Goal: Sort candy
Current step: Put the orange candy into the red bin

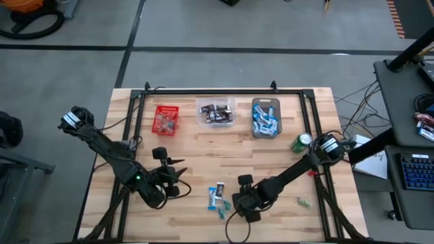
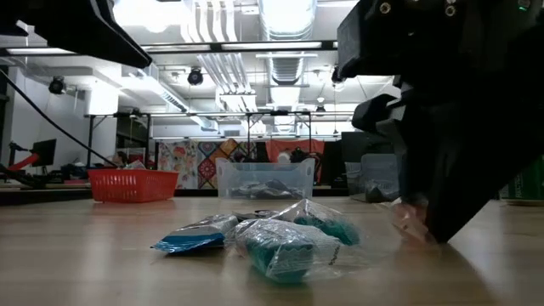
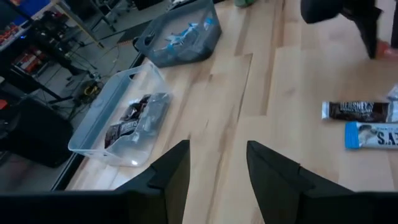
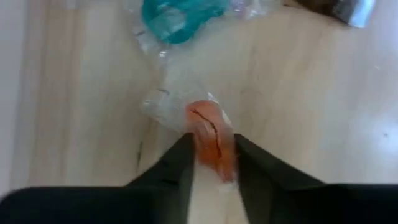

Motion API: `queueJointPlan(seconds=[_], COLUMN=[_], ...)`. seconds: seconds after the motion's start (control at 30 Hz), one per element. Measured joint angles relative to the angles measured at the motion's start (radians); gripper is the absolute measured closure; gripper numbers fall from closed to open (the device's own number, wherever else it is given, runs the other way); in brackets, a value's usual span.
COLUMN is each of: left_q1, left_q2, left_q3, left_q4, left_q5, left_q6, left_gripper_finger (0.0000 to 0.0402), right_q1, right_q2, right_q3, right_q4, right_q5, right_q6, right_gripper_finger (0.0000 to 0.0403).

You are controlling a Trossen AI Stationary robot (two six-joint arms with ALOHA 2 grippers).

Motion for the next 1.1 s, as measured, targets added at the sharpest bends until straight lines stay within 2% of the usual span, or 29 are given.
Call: queueJointPlan(seconds=[0.1, 0.17, 0.3, 0.4, 0.67, 0.87, 1.0, 1.1], left_q1=[0.000, 0.000, 0.000, 0.000, 0.001, 0.002, 0.002, 0.002], left_q2=[0.000, 0.000, 0.000, 0.001, 0.003, 0.003, 0.003, 0.003], left_q3=[0.000, 0.000, 0.000, 0.000, 0.000, 0.000, 0.000, 0.000], left_q4=[0.015, 0.026, 0.041, 0.058, 0.137, 0.169, 0.190, 0.186], left_q5=[-0.002, -0.001, -0.001, -0.002, -0.002, -0.002, -0.002, -0.001], left_q6=[0.000, 0.000, -0.010, -0.032, -0.033, -0.032, -0.026, -0.026], left_gripper_finger=[0.0261, 0.0261, 0.0261, 0.0261, 0.0261, 0.0261, 0.0261, 0.0261], right_q1=[0.000, 0.000, -0.006, -0.008, -0.021, -0.048, -0.075, -0.110], right_q2=[-0.012, -0.029, -0.085, -0.139, -0.223, -0.244, -0.263, -0.315], right_q3=[-0.001, -0.004, -0.010, -0.007, -0.007, -0.088, -0.177, -0.247], right_q4=[0.001, -0.001, -0.016, -0.011, 0.028, 0.239, 0.351, 0.371], right_q5=[-0.016, -0.021, -0.009, 0.051, 0.292, 0.485, 0.486, 0.488], right_q6=[-0.036, -0.056, -0.074, -0.114, -0.240, -0.301, -0.366, -0.336], right_gripper_finger=[0.0362, 0.0383, 0.0383, 0.0384, 0.0385, 0.0385, 0.0385, 0.0385])
